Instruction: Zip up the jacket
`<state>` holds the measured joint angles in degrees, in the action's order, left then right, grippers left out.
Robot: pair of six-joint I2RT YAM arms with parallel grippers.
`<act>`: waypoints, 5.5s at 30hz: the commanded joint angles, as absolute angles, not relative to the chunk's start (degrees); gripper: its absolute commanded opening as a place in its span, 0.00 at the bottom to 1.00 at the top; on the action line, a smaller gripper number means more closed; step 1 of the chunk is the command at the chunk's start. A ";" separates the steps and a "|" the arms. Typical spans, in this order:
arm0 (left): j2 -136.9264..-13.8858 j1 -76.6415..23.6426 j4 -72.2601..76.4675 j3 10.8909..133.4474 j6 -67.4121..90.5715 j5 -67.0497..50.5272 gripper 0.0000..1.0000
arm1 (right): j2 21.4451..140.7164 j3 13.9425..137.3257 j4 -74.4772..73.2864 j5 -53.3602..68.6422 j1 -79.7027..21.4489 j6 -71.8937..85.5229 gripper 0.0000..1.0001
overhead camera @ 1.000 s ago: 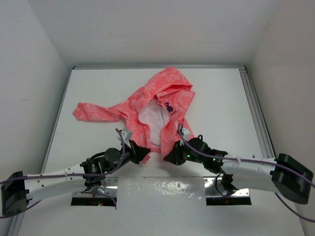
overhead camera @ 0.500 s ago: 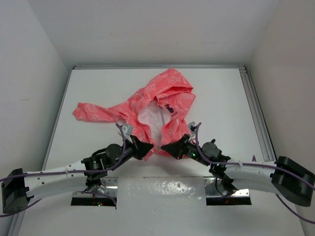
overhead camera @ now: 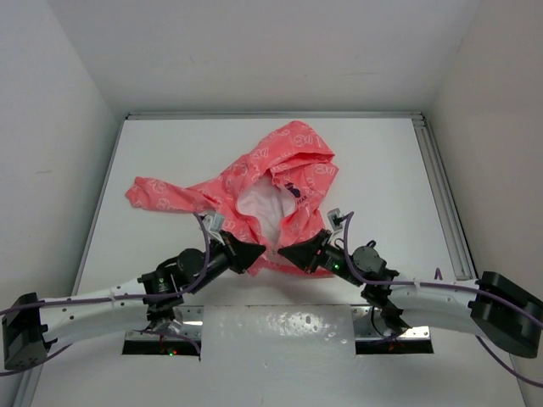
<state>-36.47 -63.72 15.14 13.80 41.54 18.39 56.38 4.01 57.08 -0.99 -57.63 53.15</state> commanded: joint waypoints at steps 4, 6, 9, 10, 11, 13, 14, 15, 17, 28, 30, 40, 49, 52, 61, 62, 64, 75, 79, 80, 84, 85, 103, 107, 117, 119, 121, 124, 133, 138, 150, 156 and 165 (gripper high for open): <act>-34.98 -63.19 20.65 11.95 43.85 17.31 0.00 | 53.79 3.52 59.68 -0.18 -58.09 52.91 0.00; -34.63 -63.19 21.27 11.43 43.68 16.88 0.00 | 53.61 2.99 60.29 -0.17 -58.10 53.09 0.00; -35.07 -63.19 22.06 11.25 43.59 16.52 0.00 | 53.79 3.51 59.50 1.04 -58.01 52.91 0.00; -35.33 -63.19 22.32 11.08 43.77 16.44 0.00 | 54.22 3.43 60.02 1.23 -58.09 53.35 0.00; -35.42 -63.19 22.76 10.90 43.77 16.44 0.00 | 54.40 3.34 60.38 1.23 -58.10 53.44 0.00; -35.60 -63.19 23.72 10.72 43.86 16.44 0.00 | 54.32 3.25 60.12 1.14 -58.10 53.53 0.00; -35.60 -63.19 23.99 10.64 43.86 16.17 0.00 | 54.23 3.34 59.86 1.14 -58.10 53.44 0.00; -35.86 -63.19 24.43 10.63 43.68 16.00 0.00 | 54.14 3.43 59.51 1.23 -58.10 53.35 0.00; -36.03 -63.19 25.05 10.63 43.86 15.73 0.00 | 53.96 3.17 59.41 1.32 -58.09 53.44 0.00; -36.65 -63.19 26.10 9.93 44.12 15.12 0.00 | 54.32 3.69 59.15 1.41 -58.10 53.17 0.00; -37.00 -63.19 26.37 10.11 43.95 14.86 0.00 | 54.06 3.69 58.71 1.32 -58.10 52.82 0.00; -37.88 -63.19 27.42 10.11 42.98 12.39 0.00 | 54.14 4.74 57.74 1.05 -58.10 52.12 0.00; -38.05 -63.28 26.81 10.19 41.93 10.90 0.00 | 53.44 5.27 57.04 0.53 -58.09 52.03 0.00; -38.23 -63.28 26.63 10.02 41.66 10.29 0.00 | 53.17 5.71 56.17 0.27 -58.10 52.12 0.00; -38.76 -63.28 25.40 9.49 41.22 8.52 0.00 | 53.09 7.82 52.04 0.18 -58.10 52.65 0.00; -37.98 -63.28 24.88 9.41 41.22 8.70 0.00 | 53.00 7.91 51.60 0.18 -58.10 52.91 0.00; -37.10 -63.28 23.91 9.40 40.78 8.70 0.00 | 52.74 8.79 49.59 0.18 -58.01 53.00 0.00; -34.72 -63.28 17.85 10.28 38.32 9.58 0.00 | 51.59 14.14 34.04 0.18 -58.10 53.62 0.00; -35.33 -63.28 15.48 12.12 37.09 9.76 0.00 | 52.38 16.78 29.98 0.44 -58.10 53.35 0.00; -35.33 -63.28 14.42 12.30 36.92 9.84 0.00 | 52.47 17.92 28.93 0.61 -58.10 53.35 0.00; -35.24 -63.28 13.97 12.74 36.13 9.67 0.00 | 52.82 19.25 25.06 0.27 -58.10 53.18 0.00; -35.33 -63.28 14.06 12.83 36.04 9.49 0.00 | 52.91 19.34 25.05 0.26 -58.01 53.35 0.00; -36.03 -63.46 2.90 15.20 32.70 11.77 0.00 | 57.48 28.99 14.87 -0.18 -58.10 55.20 0.00; -38.49 -63.37 3.69 15.99 31.73 10.56 0.00 | 59.14 31.46 10.29 2.11 -58.10 55.63 0.00; -31.48 -63.90 3.86 15.47 32.34 7.21 0.00 | 65.83 36.83 5.97 -7.99 -58.10 50.71 0.00; -29.71 -63.90 4.13 14.42 33.22 6.86 0.00 | 66.35 36.74 6.41 -8.96 -58.10 50.63 0.00; -30.06 -63.90 3.43 14.59 33.31 6.16 0.00 | 67.06 37.09 6.68 -8.97 -58.10 50.71 0.00; -30.15 -63.90 4.57 12.75 34.36 5.97 0.00 | 67.15 37.09 7.64 -5.72 -58.10 51.32 0.00; -33.74 -63.90 5.19 12.83 34.45 5.80 0.00 | 60.38 35.33 8.26 -2.81 -58.10 52.82 0.00; -34.54 -63.81 7.83 12.82 34.45 4.14 0.00 | 62.66 36.39 6.76 -4.65 -58.10 52.03 0.00; -36.91 -63.90 9.49 10.81 35.24 0.00 0.00 | 64.87 35.25 8.70 -4.30 -58.10 52.91 0.00; -36.38 -63.90 10.02 9.49 36.03 -2.37 0.00 | 59.96 31.82 6.60 -3.43 -58.10 54.67 0.35; -36.04 -63.90 7.82 9.49 36.83 -5.80 0.00 | 47.30 24.01 0.89 1.48 -58.18 60.20 0.51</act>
